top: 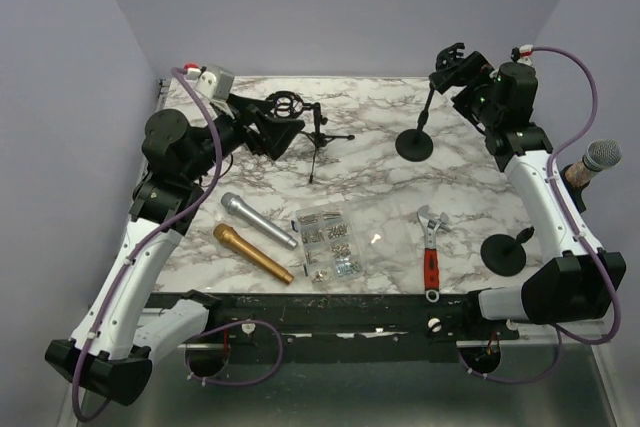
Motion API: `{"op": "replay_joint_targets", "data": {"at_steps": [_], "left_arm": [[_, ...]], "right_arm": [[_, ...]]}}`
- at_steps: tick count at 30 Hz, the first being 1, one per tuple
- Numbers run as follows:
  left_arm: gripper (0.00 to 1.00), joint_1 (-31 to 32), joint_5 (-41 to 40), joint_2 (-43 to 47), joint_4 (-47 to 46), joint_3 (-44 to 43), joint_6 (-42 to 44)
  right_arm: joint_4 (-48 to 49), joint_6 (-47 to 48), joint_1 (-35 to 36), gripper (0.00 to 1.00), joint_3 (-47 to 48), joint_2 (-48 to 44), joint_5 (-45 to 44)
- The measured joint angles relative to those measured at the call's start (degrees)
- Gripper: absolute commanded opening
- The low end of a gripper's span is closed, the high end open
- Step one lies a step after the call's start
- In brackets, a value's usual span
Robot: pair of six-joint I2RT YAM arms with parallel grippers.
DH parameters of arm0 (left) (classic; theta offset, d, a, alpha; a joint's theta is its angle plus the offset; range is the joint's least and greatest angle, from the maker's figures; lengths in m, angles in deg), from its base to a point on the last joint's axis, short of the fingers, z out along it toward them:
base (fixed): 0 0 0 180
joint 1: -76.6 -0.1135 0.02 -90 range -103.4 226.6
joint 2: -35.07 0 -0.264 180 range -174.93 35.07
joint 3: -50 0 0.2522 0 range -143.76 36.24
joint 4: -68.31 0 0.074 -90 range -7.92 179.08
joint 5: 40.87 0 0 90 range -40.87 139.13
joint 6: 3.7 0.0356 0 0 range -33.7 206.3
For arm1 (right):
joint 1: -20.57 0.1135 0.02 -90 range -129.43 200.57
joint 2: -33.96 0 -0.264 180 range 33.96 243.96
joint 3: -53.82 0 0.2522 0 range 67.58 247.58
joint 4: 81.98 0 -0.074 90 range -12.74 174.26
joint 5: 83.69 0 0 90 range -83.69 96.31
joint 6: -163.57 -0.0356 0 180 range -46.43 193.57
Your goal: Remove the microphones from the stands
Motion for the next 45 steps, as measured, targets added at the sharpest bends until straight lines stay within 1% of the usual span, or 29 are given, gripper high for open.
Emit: {"op": "replay_joint_targets", "data": {"at_steps": [6, 11, 18, 23, 25, 28, 34, 39, 45], "left_arm": [[0.95, 0.4, 0.0, 0.4, 0.2, 7.0, 4.4], [0.95, 1.4, 0.0, 2.3, -0.8, 9.2, 6.1], [0.96, 2.5, 0.0, 3.3, -1.9, 9.3, 7.8], [0.96, 2.5, 0.0, 3.3, -2.1, 9.3, 8.4], [0.95, 2.5, 0.0, 3.3, -2.2, 9.3, 8.4], [0.95, 2.5, 0.0, 3.3, -2.2, 9.3, 8.4], [0.95, 2.5, 0.0, 3.2, -2.3, 9.3, 8.4], [0.96, 2.5, 0.0, 2.9, -2.2, 9.3, 8.4], [0.96, 2.5, 0.0, 2.4, -2.3, 9.3, 8.3]], "right_arm": [[2.8, -8.1, -0.2, 1.0, -1.4, 0.6, -0.1], [6.2, -13.1, -0.2, 1.0, -2.7, 2.4, -1.7], [8.2, -17.9, -0.2, 0.92, -4.0, 5.3, -6.8], [9.7, -18.8, -0.2, 0.83, -4.2, 7.6, -9.4], [10.4, -18.8, -0.2, 0.81, -4.2, 8.1, -10.0], [11.3, -19.1, -0.2, 0.81, -4.2, 8.6, -11.2], [12.7, -19.2, -0.2, 0.76, -4.2, 8.7, -13.3], [14.1, -19.1, -0.2, 0.76, -4.5, 9.4, -13.8], [18.0, -19.8, -0.2, 0.68, -6.3, 10.6, -13.7]]}}
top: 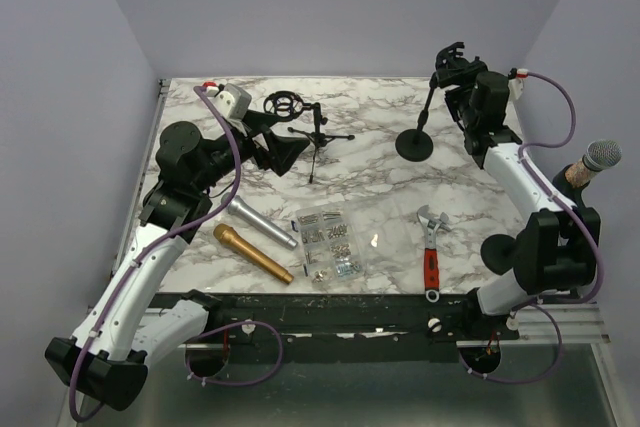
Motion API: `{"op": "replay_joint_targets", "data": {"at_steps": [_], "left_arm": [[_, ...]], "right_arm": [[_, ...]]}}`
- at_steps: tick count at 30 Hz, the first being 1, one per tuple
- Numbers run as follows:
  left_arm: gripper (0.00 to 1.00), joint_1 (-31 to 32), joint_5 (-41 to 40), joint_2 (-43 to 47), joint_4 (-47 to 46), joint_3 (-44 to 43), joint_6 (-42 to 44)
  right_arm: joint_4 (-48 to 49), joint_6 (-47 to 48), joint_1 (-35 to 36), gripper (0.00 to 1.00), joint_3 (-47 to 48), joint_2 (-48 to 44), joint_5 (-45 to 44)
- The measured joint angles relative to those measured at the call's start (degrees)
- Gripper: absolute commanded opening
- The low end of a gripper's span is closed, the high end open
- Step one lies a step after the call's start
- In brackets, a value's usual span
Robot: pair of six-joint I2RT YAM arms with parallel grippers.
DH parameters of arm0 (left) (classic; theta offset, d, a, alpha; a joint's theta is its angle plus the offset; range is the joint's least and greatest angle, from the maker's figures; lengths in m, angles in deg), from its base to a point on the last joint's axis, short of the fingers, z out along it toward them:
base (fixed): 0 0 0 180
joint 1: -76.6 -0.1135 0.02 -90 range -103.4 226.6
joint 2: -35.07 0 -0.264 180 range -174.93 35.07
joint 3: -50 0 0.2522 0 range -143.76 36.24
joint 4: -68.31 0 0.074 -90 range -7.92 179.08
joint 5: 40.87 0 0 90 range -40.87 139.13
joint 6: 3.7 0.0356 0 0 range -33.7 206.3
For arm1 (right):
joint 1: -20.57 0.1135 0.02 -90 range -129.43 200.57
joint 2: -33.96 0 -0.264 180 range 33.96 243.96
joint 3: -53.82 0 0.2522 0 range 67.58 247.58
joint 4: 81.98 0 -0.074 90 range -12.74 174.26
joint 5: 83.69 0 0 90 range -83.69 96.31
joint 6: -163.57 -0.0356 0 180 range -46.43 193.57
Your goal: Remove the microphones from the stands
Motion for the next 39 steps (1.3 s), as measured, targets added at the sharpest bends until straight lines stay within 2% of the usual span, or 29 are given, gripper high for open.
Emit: {"op": "replay_joint_targets", "data": {"at_steps": [11, 29, 39], "left_arm": [[0.96, 0.0, 0.0, -0.6, 0.0, 0.0, -0.4], [0.96, 0.0, 0.0, -1.4, -0.2, 0.1, -0.6], [0.96, 0.0, 0.0, -1.9, -0.3, 0.3, -1.1]], "right_arm": [[10.2, -2.2, 0.0, 0.64, -6.2, -0.5, 0.1], [23.2, -1.8, 0.0, 0.64, -11.3, 2.3, 1.6], [20.7, 0.8, 0.0, 0.67, -17.0, 4.8, 1.5]]}}
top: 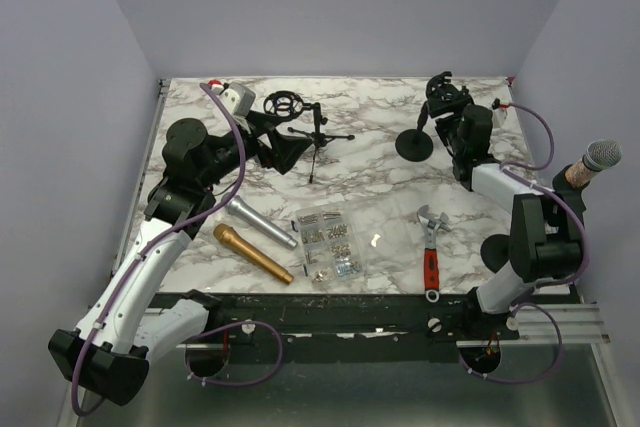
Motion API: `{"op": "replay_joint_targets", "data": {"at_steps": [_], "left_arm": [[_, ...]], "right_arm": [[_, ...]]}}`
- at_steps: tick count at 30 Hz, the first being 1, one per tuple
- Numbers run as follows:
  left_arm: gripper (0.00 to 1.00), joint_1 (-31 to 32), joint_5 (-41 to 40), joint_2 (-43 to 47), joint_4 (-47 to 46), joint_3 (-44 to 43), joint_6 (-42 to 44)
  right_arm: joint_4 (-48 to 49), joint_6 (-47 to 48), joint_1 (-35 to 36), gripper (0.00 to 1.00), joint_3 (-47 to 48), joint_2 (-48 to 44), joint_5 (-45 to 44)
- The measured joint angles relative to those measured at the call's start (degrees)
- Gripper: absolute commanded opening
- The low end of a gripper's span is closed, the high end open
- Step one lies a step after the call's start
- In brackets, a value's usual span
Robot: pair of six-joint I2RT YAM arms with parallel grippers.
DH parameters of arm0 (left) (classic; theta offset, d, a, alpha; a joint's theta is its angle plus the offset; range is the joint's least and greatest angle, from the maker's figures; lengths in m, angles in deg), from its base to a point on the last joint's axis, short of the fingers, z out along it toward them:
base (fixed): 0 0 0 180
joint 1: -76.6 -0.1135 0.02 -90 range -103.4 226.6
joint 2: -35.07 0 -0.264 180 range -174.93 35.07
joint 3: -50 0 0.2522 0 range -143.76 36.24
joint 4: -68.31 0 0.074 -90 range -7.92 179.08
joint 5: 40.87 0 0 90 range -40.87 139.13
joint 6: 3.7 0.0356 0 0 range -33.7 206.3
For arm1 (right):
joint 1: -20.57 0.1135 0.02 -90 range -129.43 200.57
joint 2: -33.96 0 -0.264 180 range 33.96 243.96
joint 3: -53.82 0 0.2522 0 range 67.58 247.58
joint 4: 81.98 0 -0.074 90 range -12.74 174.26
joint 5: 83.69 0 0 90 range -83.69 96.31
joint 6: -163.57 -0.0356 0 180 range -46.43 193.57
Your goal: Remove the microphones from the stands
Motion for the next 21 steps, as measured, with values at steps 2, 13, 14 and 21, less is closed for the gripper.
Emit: {"op": "replay_joint_targets", "data": {"at_steps": [2, 13, 14, 21], "left_arm": [[0.96, 0.0, 0.0, -0.1, 0.0, 0.1, -0.1], [0.96, 0.0, 0.0, -0.6, -0.5, 0.3, -0.6], [0.95, 0.0, 0.0, -0.6, -0.5, 0.4, -0.8], [0.96, 0.0, 0.0, -0.6, -1.3, 0.4, -1.5]], "right_arm": [[-0.2, 0.9, 0.0, 0.71, 0.3, 0.2, 0.0], [-13.8, 15.2, 0.9, 1.0, 5.7, -2.5, -1.3], [-15.9, 16.8, 1.2, 1.0, 6.0, -2.9, -1.5], [-29.9, 27.8, 4.0, 1.0, 7.5, -8.8, -2.2]]}}
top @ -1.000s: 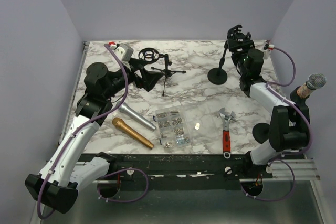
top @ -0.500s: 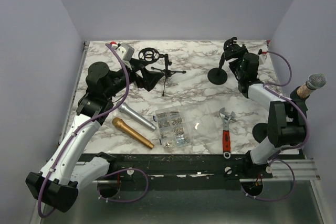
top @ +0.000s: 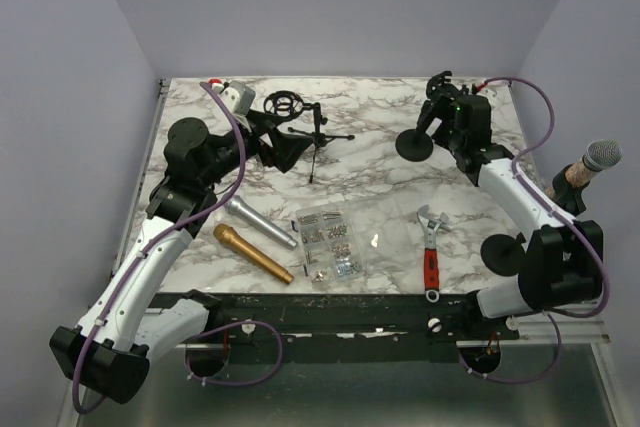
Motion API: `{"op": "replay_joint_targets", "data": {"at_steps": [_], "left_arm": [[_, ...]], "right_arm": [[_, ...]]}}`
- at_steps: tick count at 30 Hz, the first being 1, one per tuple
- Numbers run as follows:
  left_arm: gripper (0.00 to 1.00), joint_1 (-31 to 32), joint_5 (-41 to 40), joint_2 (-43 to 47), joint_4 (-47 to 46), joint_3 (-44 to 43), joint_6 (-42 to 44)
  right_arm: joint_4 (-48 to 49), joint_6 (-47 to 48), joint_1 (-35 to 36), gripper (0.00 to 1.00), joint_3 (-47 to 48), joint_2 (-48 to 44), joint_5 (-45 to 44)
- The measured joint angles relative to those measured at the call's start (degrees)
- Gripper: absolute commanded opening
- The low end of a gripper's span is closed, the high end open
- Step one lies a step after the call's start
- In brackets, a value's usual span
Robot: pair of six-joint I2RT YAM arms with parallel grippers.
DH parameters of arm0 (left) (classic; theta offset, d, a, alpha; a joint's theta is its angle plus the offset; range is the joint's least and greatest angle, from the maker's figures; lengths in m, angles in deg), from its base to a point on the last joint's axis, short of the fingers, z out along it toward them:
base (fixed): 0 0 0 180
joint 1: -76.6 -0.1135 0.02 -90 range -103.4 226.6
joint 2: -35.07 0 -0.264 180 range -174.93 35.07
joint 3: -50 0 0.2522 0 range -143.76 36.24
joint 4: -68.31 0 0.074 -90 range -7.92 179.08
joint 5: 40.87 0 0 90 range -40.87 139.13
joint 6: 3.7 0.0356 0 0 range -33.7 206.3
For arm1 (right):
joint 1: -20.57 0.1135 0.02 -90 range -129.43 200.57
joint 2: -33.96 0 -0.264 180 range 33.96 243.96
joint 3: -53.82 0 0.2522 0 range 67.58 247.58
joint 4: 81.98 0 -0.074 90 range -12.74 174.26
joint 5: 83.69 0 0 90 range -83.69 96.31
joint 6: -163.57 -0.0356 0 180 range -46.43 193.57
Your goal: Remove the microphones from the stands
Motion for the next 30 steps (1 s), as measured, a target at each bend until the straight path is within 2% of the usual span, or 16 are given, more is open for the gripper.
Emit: {"op": "replay_joint_targets", "data": {"at_steps": [6, 12, 21, 25, 30], "left_arm": [[0.96, 0.1, 0.2, 0.0, -0.1, 0.0, -1.4], [0.96, 0.6, 0.5, 0.0, -0.2, 0.1, -2.9], [0.96, 1.3, 1.0, 1.4, -0.5, 0.1, -4.2], [0.96, 2.2, 1.1, 2.1, -0.9, 0.2, -4.3], [0.96, 3.8, 1.1, 2.2, -0.9, 0.2, -4.2]], "right_arm": [[-9.5, 4.5, 1.6, 1.0, 4.9, -8.6, -0.1], [-20.7, 7.0, 1.6, 1.0, 7.8, -21.1, 2.3], [-39.9, 7.6, 1.6, 1.0, 19.2, -33.8, 2.1], [-46.6, 6.9, 1.6, 1.0, 21.9, -37.0, -0.9], [-53.5, 5.0, 1.6, 1.0, 25.4, -39.1, -9.9]]}}
